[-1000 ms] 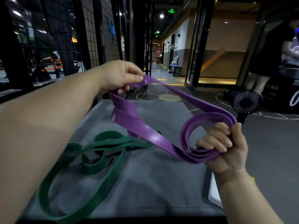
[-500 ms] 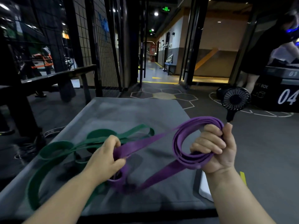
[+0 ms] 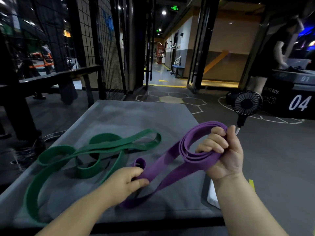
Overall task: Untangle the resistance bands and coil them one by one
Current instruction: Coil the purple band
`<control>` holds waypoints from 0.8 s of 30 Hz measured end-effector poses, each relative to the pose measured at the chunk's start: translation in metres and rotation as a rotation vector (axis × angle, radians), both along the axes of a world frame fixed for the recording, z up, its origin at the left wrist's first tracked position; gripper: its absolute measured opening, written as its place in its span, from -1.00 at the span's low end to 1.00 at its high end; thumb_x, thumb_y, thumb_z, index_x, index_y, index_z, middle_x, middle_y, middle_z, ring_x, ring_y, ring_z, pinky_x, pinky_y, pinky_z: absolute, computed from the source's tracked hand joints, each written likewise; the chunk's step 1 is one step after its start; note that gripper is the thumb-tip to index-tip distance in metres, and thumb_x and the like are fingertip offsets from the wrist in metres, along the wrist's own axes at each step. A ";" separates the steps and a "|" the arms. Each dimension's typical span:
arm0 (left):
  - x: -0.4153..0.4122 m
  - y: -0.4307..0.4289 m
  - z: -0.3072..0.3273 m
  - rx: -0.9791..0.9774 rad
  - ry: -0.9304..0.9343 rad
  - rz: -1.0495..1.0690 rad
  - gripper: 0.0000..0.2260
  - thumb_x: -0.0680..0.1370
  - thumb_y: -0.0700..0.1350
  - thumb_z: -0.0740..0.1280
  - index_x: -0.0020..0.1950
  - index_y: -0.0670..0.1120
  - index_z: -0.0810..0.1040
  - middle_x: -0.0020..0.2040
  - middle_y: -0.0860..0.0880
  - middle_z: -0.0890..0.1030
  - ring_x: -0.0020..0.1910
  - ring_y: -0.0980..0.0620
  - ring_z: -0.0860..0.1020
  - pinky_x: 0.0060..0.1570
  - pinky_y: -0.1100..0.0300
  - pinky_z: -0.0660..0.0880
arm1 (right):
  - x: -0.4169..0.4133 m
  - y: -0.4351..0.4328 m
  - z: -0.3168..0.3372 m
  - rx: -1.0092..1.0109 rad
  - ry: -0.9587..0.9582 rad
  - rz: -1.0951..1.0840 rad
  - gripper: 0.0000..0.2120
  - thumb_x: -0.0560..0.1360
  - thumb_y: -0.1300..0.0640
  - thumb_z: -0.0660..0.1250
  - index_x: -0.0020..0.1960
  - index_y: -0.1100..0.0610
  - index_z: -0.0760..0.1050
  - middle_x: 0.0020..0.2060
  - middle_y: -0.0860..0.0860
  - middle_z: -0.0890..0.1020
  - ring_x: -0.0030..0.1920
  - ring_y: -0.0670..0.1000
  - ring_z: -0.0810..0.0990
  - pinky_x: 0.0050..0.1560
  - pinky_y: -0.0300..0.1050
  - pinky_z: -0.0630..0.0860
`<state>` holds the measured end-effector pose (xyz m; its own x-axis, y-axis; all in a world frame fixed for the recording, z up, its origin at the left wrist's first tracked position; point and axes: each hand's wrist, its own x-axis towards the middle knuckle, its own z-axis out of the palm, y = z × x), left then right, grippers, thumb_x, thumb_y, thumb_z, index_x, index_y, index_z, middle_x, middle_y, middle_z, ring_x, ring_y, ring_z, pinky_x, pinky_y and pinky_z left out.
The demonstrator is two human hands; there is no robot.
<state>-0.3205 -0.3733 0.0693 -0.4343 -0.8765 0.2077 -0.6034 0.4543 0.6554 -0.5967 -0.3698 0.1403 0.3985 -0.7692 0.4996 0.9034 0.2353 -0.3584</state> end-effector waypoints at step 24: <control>-0.020 0.026 0.041 -0.003 0.225 -0.005 -0.84 0.36 0.25 0.39 -0.19 0.21 0.60 -0.18 0.13 0.61 -0.17 0.16 0.57 -0.08 0.23 0.47 | 0.070 0.019 -0.015 0.074 0.951 -0.760 -0.81 0.42 0.16 0.46 0.00 0.09 0.52 -0.26 0.00 0.64 -0.19 0.03 0.61 -0.03 0.01 0.53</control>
<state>-0.3409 -0.3470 0.1099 -0.3814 -0.8734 0.3027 -0.4396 0.4594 0.7718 -0.5271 -0.3512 0.1252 0.0174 -0.9798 0.1990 0.2044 -0.1913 -0.9600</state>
